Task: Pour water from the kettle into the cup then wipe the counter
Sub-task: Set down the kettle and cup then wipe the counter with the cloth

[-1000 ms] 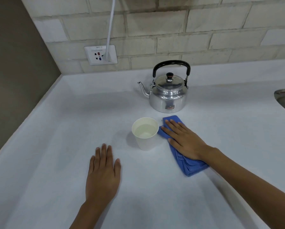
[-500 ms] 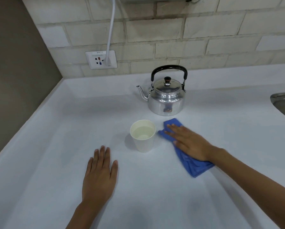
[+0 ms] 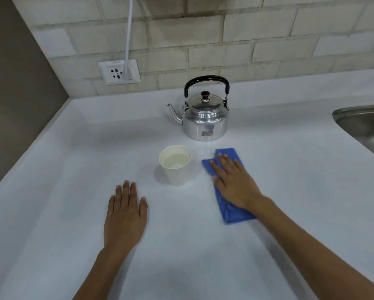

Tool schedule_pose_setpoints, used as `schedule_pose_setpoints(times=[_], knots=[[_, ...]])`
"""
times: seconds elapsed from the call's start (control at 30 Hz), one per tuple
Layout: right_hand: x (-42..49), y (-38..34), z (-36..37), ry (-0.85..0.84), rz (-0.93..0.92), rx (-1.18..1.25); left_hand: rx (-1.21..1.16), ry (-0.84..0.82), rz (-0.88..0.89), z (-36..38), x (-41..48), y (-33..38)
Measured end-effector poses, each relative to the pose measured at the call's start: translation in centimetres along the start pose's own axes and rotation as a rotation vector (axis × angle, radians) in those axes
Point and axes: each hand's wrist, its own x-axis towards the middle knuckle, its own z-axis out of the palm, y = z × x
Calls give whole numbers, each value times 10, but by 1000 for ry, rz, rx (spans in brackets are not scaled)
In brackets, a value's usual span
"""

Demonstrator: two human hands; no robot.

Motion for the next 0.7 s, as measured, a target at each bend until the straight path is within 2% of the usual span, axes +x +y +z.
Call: schedule_pose_setpoints(times=[0.1,0.17,0.23,0.33,0.43,0.7], knots=[[-45,-22,11,53,-125,21,-12,2,4,0,-1,-3],[-57,-11,10,52,-147,15,-17,-3,4,0,-1,-4],[-50,12,5,59,-94,6,-19,-5,2,0,-1,-4],[-23,38,-7,63,125,-6,-18,-5,-1,-2,-1,-2],[-8,39,-6,59,241,-21,9,-3,-6,-3,-1,1],[-43,-45,13,101,120,19,12,-11,-12,-3,-1,2]])
